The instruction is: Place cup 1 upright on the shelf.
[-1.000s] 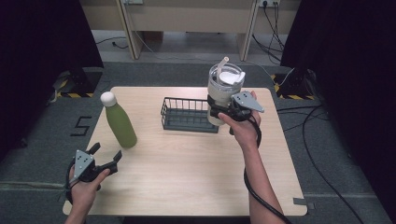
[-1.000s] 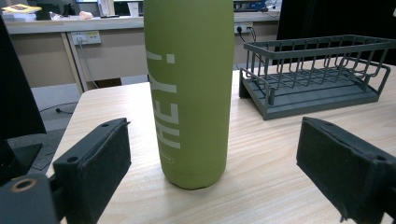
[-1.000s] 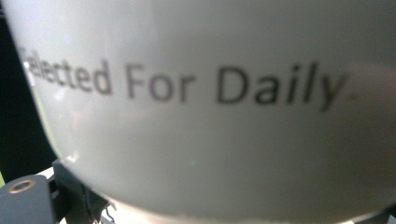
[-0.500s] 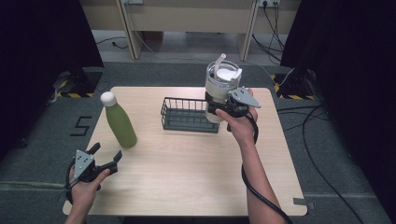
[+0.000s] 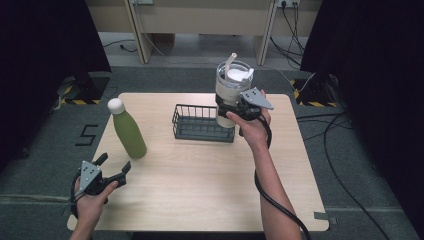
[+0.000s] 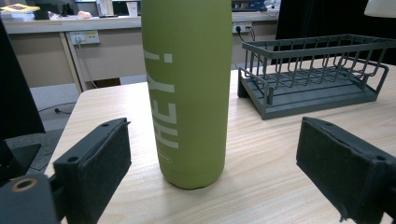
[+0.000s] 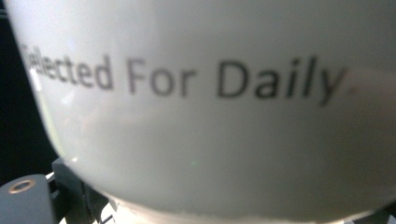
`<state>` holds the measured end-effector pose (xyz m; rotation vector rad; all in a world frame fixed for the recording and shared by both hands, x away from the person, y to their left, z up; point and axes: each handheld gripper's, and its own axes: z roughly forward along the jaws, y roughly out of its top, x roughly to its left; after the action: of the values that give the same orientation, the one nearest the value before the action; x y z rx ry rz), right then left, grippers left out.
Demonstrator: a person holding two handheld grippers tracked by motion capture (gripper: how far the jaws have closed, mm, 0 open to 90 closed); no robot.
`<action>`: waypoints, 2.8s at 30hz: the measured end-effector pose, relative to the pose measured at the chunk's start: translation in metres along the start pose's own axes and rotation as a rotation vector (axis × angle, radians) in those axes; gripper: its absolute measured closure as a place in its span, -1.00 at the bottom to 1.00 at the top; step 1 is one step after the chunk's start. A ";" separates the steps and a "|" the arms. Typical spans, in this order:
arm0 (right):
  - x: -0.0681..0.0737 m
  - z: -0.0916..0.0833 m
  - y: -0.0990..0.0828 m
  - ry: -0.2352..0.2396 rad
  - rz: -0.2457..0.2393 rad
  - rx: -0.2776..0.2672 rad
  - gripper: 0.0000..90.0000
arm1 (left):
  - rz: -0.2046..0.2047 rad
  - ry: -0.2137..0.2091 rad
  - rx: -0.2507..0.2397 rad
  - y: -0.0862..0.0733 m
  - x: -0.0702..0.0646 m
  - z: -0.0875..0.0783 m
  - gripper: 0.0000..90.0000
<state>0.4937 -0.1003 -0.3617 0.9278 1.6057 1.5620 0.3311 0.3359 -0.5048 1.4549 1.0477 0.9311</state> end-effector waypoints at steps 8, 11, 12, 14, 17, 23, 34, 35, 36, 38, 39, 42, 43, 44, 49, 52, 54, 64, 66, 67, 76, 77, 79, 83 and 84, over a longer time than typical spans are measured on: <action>0.002 0.012 0.000 0.003 0.004 0.004 -0.80 | -0.002 0.000 -0.001 0.000 0.000 0.000 -0.79; 0.002 0.014 0.000 0.002 0.005 0.002 -0.80 | -0.003 0.000 -0.001 0.000 0.000 -0.001 -0.79; 0.002 0.015 0.000 0.002 0.004 0.002 -0.80 | -0.003 -0.001 0.000 0.000 0.000 0.000 -0.79; 0.002 0.017 -0.001 0.001 0.010 0.004 -0.80 | -0.002 -0.001 0.000 0.000 0.000 0.000 -0.79; 0.002 0.020 -0.002 -0.002 0.012 0.005 -0.80 | -0.003 -0.001 -0.001 0.000 0.000 0.000 -0.79; 0.001 0.026 -0.003 -0.007 0.017 0.008 -0.80 | -0.004 -0.001 -0.001 0.000 0.001 0.000 -0.79; -0.001 0.036 -0.004 -0.015 0.027 0.012 -0.80 | -0.004 -0.003 -0.002 0.000 0.000 -0.001 -0.79; -0.001 0.037 -0.005 -0.016 0.030 0.013 -0.80 | -0.004 -0.003 -0.002 0.000 0.000 0.000 -0.79; -0.002 0.038 -0.005 -0.016 0.028 0.013 -0.80 | -0.004 -0.003 -0.002 0.000 0.000 -0.001 -0.79; -0.002 0.040 -0.007 -0.017 0.031 0.018 -0.80 | -0.004 -0.003 -0.002 0.000 0.000 0.000 -0.79; -0.002 0.043 -0.008 -0.020 0.033 0.020 -0.80 | -0.004 -0.004 -0.002 0.000 0.000 0.000 -0.79; -0.003 0.044 -0.010 -0.021 0.037 0.025 -0.80 | -0.004 -0.004 -0.003 0.000 0.000 0.000 -0.79; -0.003 0.045 -0.010 -0.022 0.041 0.028 -0.80 | -0.004 -0.005 -0.003 0.000 0.000 0.000 -0.79; -0.003 0.046 -0.011 -0.023 0.034 0.029 -0.80 | -0.004 -0.006 -0.003 0.000 0.000 0.000 -0.79; -0.004 0.050 -0.014 -0.028 0.040 0.040 -0.80 | -0.004 -0.007 -0.001 0.000 0.001 0.000 -0.79; -0.006 0.051 -0.015 -0.032 0.039 0.043 -0.80 | -0.004 -0.007 -0.002 0.000 0.001 0.000 -0.79; -0.006 0.053 -0.016 -0.034 0.038 0.044 -0.80 | -0.005 -0.007 -0.001 0.000 0.001 0.000 -0.79; -0.007 0.057 -0.021 -0.044 0.033 0.062 -0.80 | -0.004 -0.009 -0.001 -0.001 0.001 0.000 -0.78; -0.009 0.059 -0.023 -0.045 0.037 0.064 -0.80 | -0.004 -0.010 0.000 -0.001 0.001 0.000 -0.78; -0.009 0.059 -0.023 -0.045 0.037 0.064 -0.80 | -0.004 -0.010 0.000 -0.001 0.001 0.000 -0.78; -0.010 0.061 -0.027 -0.056 0.046 0.073 -0.80 | -0.004 -0.011 0.000 -0.001 0.001 0.001 -0.77; -0.010 0.062 -0.027 -0.056 0.043 0.072 -0.80 | -0.004 -0.012 0.000 -0.001 0.001 0.000 -0.77; -0.010 0.062 -0.028 -0.054 0.046 0.074 -0.80 | -0.005 -0.012 0.001 -0.001 0.001 0.000 -0.76; -0.010 0.062 -0.030 -0.054 0.036 0.078 -0.80 | -0.005 -0.012 -0.001 -0.001 0.001 0.000 -0.76; -0.009 0.062 -0.030 -0.055 0.041 0.079 -0.80 | -0.005 -0.012 -0.001 -0.001 0.001 0.000 -0.76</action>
<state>0.5513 -0.0778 -0.3936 1.0428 1.6295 1.4967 0.3314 0.3366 -0.5057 1.4550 1.0417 0.9175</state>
